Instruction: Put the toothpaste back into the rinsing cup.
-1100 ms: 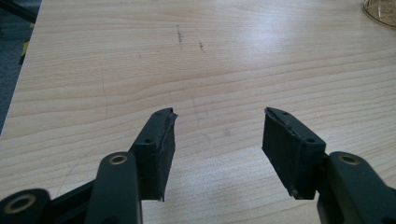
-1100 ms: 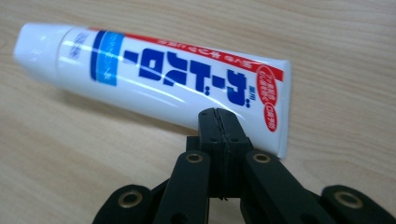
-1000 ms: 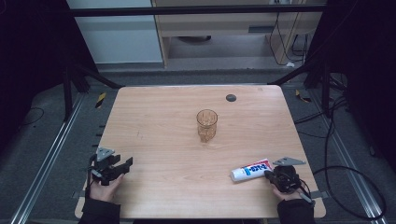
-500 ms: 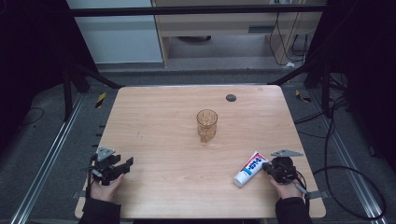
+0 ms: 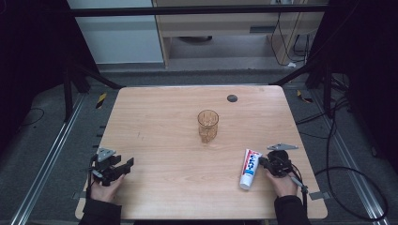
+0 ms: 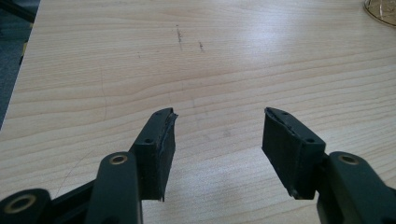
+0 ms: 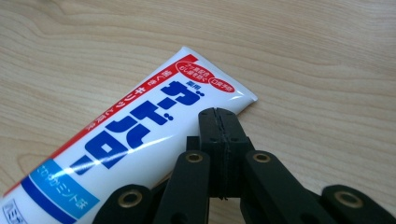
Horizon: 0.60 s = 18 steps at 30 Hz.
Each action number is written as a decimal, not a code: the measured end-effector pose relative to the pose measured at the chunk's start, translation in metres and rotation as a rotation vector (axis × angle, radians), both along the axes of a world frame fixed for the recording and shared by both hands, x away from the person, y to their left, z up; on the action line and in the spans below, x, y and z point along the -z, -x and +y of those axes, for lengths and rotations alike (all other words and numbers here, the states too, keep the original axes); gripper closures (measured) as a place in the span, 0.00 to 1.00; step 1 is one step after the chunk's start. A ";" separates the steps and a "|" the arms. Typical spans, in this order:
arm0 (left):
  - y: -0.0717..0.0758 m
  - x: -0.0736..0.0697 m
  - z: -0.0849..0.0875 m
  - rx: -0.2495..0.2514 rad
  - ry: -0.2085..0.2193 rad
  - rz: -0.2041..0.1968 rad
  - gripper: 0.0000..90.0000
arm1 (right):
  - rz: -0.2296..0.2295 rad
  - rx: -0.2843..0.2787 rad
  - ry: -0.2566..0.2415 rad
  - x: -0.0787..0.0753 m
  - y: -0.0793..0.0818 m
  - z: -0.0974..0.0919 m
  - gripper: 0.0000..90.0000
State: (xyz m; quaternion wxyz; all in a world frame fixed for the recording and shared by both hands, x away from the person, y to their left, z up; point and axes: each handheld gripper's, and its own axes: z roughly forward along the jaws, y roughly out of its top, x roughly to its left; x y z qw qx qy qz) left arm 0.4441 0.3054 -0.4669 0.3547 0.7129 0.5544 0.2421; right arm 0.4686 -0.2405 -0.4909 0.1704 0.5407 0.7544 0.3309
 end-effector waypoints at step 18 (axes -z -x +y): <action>0.000 0.000 -0.001 0.004 -0.002 0.001 0.48 | 0.004 -0.086 0.004 0.001 -0.015 0.024 1.00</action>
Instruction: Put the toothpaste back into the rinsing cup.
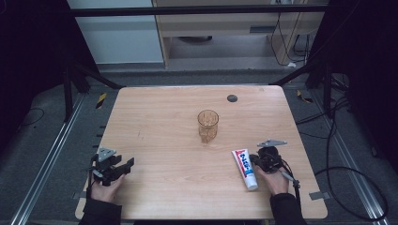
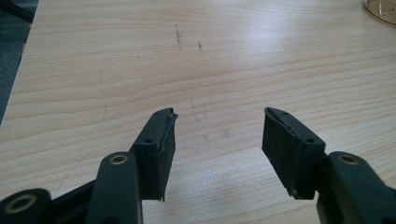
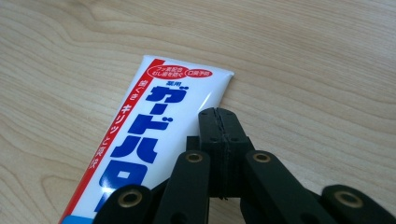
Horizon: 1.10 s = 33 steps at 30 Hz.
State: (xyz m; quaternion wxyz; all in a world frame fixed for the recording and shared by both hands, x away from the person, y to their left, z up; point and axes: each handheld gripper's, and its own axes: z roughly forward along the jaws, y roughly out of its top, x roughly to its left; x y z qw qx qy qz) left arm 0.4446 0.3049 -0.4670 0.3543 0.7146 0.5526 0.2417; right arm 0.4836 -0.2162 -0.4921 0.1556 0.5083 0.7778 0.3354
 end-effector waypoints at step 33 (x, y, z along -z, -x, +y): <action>0.000 0.000 -0.001 0.008 -0.001 0.001 0.47 | -0.108 -0.001 0.046 -0.037 0.009 0.002 0.91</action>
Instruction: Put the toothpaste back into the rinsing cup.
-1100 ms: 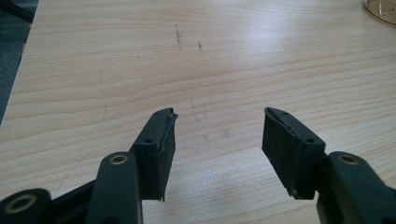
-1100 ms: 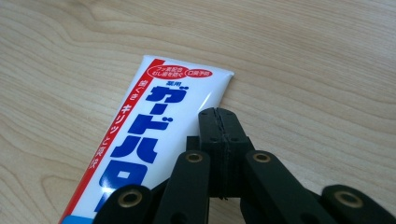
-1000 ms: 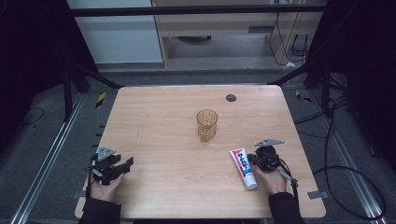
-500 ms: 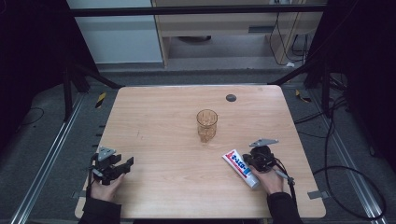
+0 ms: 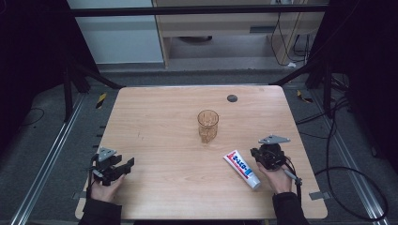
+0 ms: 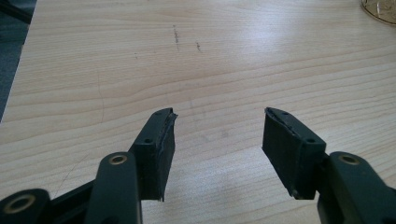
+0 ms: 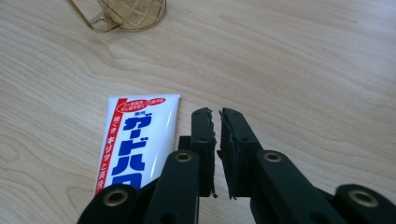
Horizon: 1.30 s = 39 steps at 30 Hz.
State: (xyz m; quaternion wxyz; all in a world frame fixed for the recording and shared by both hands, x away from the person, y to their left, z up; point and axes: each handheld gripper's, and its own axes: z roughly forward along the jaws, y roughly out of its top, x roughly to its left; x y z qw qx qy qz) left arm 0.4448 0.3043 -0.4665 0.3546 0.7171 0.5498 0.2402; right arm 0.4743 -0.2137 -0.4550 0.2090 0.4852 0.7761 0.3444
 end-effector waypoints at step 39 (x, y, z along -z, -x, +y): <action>-0.001 0.005 -0.007 0.039 -0.045 0.031 0.46 | 0.265 -0.141 0.166 -0.030 -0.001 0.056 0.48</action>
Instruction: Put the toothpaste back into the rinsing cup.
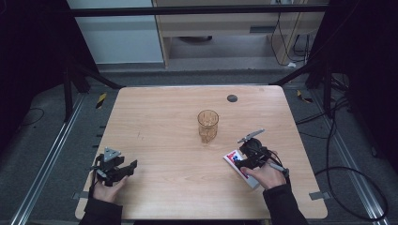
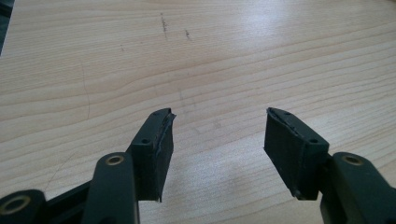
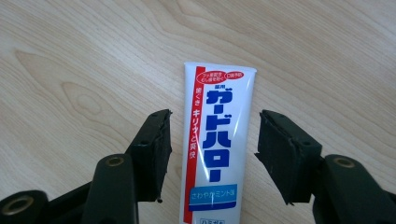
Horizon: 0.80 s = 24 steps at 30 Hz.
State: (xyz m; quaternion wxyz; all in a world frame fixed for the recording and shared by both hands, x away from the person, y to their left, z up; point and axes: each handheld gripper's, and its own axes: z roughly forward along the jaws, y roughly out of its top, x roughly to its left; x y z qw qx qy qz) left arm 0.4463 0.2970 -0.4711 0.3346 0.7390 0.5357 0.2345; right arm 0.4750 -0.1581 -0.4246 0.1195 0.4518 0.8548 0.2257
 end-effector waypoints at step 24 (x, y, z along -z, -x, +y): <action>-0.001 0.001 0.000 0.002 -0.003 0.004 0.45 | 0.085 0.016 0.051 0.039 -0.011 0.004 0.44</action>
